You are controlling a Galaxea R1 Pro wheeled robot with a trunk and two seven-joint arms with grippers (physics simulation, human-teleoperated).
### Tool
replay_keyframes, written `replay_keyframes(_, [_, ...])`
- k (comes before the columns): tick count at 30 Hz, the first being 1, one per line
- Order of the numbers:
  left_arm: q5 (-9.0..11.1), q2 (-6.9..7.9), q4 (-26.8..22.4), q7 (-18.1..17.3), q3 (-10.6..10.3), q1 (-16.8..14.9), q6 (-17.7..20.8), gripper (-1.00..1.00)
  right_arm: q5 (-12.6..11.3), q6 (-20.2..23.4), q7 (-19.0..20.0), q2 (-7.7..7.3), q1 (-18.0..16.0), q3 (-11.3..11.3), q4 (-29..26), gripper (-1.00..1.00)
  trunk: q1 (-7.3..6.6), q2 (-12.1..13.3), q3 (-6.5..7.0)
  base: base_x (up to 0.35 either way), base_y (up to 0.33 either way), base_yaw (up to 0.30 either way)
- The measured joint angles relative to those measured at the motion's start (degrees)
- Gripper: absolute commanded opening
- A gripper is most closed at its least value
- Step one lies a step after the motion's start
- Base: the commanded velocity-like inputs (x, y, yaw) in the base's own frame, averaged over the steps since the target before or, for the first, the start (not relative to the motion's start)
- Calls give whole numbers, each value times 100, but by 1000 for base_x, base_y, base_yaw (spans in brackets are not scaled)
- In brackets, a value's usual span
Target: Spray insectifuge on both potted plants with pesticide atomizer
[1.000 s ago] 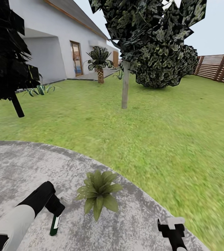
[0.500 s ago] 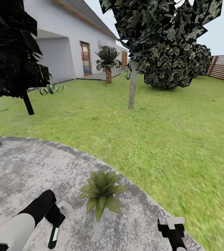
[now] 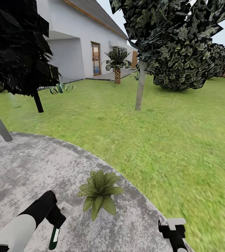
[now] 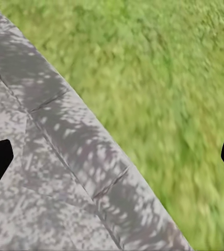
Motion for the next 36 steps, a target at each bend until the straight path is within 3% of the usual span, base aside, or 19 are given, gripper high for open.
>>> replay_keyframes(7, [13,9,6,190,8,38,16,-100,7,0,7,0,1,1,1,100,-1,0,0,-7,-11,13])
replay_keyframes(9, [102,14,5,192,19,51,17,-100,1,0,7,0,1,-1,1,100,-2,0,0,97,-115,0])
replay_keyframes(19, [123,20,4,192,20,53,13,-100,5,0,9,9,0,1,2,100,-2,0,0,146,-200,226])
replay_keyframes(30, [124,79,4,196,77,68,15,-100,8,0,10,8,1,0,1,100,-1,0,0,5,-7,15])
replay_keyframes(36, [128,69,3,195,137,70,9,-100,8,0,10,9,0,-1,1,100,-1,0,0,8,-4,230])
